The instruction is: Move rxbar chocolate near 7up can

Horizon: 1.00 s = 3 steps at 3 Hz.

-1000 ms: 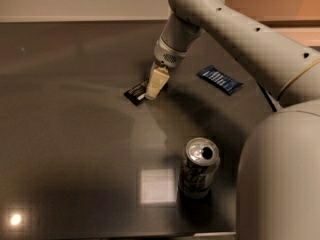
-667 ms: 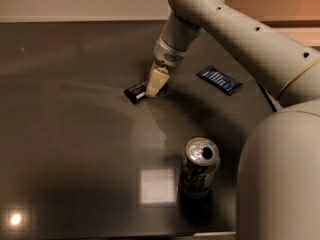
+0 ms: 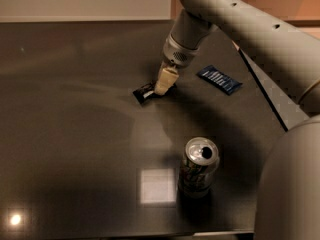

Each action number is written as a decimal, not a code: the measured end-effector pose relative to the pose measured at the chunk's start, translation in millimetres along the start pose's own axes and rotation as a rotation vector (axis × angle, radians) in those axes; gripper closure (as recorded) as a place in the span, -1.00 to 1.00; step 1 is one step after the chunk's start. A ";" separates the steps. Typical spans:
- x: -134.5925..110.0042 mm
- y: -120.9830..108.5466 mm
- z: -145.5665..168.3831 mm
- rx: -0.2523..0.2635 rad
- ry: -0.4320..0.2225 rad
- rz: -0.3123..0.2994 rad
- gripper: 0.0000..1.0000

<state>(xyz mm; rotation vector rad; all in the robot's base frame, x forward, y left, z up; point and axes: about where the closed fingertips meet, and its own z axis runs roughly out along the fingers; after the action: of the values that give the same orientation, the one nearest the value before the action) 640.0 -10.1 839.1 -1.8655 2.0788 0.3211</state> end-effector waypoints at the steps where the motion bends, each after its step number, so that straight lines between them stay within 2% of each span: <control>1: 20.1 16.4 -28.9 0.029 0.005 0.008 1.00; 3: 62.5 69.0 -71.0 0.053 0.003 0.035 1.00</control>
Offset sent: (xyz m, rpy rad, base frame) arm -0.0832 -0.0931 0.0519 -0.0037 -0.0540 -0.0812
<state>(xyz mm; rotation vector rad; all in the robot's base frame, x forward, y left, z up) 559.4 -86.3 876.8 -1.8015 2.1029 0.2693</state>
